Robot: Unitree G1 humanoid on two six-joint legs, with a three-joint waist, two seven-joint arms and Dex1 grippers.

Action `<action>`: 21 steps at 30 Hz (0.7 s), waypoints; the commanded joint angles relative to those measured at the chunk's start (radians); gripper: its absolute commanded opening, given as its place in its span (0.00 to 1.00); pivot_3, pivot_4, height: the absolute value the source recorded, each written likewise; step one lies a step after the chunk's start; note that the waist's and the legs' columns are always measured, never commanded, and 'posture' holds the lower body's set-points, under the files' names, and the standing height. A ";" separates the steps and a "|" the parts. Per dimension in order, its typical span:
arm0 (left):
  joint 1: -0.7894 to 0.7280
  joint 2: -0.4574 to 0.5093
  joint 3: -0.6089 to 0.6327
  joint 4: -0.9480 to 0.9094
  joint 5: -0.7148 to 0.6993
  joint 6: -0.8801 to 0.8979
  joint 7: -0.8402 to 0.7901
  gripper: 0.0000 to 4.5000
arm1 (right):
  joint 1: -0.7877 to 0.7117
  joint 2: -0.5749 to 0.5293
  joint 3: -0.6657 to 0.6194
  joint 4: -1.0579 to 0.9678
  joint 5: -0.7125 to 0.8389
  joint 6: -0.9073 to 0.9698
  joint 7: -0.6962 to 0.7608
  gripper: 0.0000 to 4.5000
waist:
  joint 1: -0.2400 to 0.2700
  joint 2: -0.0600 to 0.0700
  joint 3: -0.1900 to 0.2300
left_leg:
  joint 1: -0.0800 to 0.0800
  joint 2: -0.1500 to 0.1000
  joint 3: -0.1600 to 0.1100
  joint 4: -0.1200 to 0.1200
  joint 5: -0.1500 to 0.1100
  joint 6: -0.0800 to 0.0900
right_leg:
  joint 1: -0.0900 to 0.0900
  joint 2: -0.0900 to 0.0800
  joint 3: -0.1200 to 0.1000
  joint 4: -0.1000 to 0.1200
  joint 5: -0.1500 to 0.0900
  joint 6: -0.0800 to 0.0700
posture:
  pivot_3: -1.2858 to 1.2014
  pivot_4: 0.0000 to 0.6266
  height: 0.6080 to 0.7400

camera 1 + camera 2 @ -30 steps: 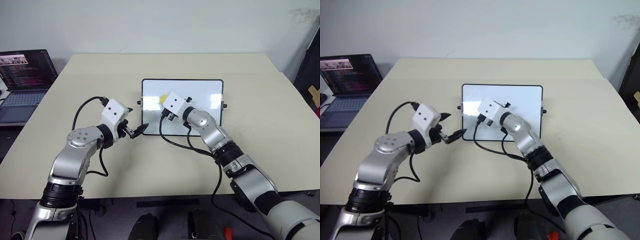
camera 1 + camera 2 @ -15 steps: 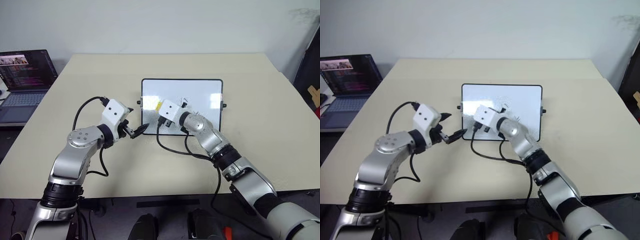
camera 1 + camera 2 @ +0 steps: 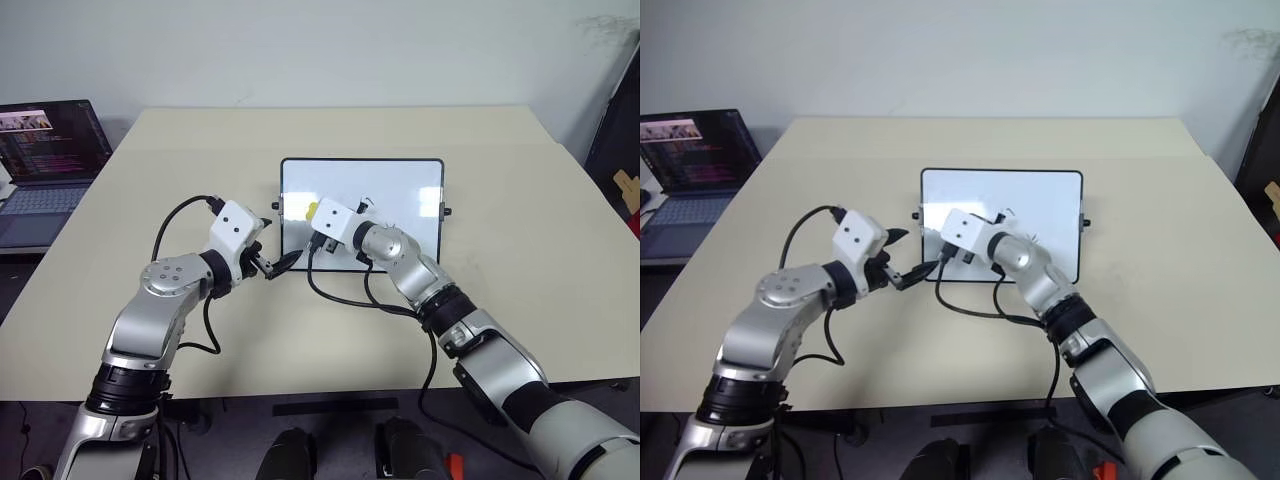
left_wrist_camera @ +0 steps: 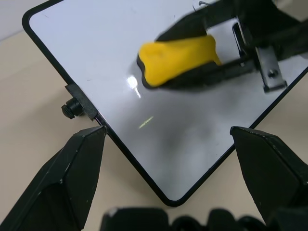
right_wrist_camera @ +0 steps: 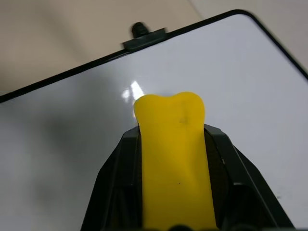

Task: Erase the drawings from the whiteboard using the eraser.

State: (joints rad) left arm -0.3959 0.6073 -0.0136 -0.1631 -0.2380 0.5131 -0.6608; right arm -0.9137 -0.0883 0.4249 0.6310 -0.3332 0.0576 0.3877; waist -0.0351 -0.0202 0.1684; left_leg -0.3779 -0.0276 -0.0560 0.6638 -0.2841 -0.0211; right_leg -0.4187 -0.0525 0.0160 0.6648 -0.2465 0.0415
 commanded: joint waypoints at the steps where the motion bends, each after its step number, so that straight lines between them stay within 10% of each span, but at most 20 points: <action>1: -0.028 -0.008 0.003 -0.017 0.005 -0.025 0.001 1.00 | 0.014 -0.012 -0.018 0.031 -0.013 0.021 -0.025 0.29 | 0.000 0.000 0.000 | 0.000 0.000 0.000 0.000 0.000 0.000 | 0.000 0.000 0.000 0.000 0.000 0.000 | 0.52 0.24 1.00; 21: -0.050 -0.087 -0.008 -0.018 -0.015 -0.079 -0.016 1.00 | 0.453 -0.178 -0.384 -0.963 0.472 0.503 0.154 0.29 | 0.007 0.000 0.000 | -0.006 0.001 -0.001 -0.001 -0.001 0.000 | -0.003 -0.001 -0.001 -0.006 -0.001 0.001 | 0.52 0.24 1.00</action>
State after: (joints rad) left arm -0.4272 0.5196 -0.0349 -0.1581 -0.2485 0.4588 -0.6701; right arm -0.4791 -0.2526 0.0769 -0.2401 0.1029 0.5203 0.5310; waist -0.0286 -0.0203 0.1687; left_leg -0.3836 -0.0270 -0.0567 0.6628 -0.2853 -0.0205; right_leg -0.4207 -0.0531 0.0150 0.6591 -0.2477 0.0429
